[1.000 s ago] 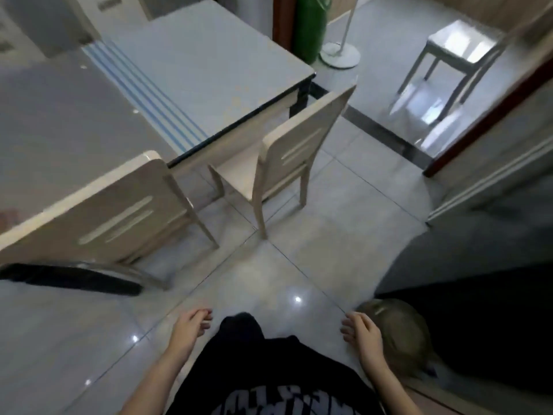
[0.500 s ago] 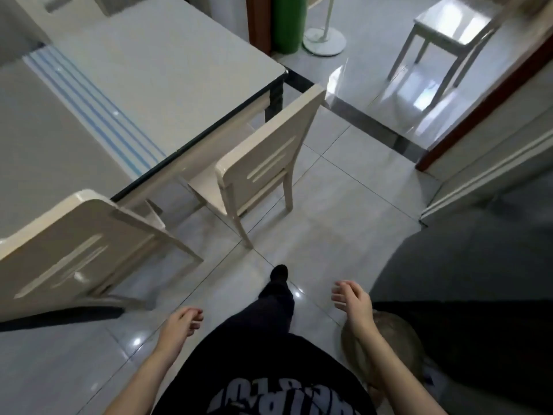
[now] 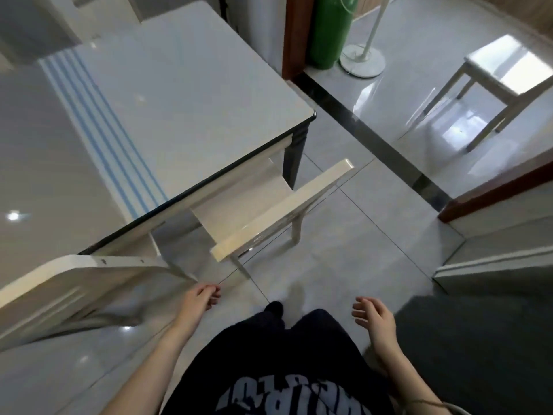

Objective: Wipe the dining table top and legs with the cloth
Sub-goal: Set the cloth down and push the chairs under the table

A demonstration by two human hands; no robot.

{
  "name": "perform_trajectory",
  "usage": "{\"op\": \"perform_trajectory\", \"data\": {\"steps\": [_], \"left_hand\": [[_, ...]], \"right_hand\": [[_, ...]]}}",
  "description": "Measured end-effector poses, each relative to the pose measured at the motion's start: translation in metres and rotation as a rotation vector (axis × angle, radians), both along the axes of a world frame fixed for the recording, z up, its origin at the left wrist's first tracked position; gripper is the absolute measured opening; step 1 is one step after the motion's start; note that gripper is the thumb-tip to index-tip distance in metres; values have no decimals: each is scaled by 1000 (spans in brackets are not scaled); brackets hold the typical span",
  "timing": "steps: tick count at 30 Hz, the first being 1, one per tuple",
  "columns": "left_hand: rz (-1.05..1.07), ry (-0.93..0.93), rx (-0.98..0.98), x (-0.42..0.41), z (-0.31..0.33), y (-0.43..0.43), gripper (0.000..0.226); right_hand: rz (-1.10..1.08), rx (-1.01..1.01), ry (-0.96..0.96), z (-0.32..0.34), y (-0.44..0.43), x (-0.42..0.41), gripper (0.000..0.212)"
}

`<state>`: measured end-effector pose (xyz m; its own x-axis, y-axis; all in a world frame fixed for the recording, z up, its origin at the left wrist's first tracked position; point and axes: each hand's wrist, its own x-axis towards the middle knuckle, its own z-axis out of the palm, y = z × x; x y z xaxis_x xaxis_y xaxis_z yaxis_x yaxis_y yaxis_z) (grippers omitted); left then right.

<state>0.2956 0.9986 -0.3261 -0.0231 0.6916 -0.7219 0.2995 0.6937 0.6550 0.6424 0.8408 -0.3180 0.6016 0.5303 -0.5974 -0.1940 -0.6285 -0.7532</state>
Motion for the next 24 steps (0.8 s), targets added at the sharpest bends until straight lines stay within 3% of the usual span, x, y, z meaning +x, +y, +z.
{"op": "perform_trajectory", "data": {"steps": [7,12,14,17,20,24], "left_hand": [[355,8,89,21,8,2,22],[524,111,431,44,66,21,25],[471,225,549,58,90,30,28],[240,473,670,84,115,45,34],[-61,718,636,115,118,57,43],[-279,1022,461,139,109,68,70]], "right_hand": [[143,198,-117,37,118,55,21],[274,490,-349,103,211,73,17],[487,613,-527,122,241,76,16],[999,698,-862,128,279,72,26],[1387,577,-1030,115,306,63,43],[1578,233,-1224,94,320,60,56]]}}
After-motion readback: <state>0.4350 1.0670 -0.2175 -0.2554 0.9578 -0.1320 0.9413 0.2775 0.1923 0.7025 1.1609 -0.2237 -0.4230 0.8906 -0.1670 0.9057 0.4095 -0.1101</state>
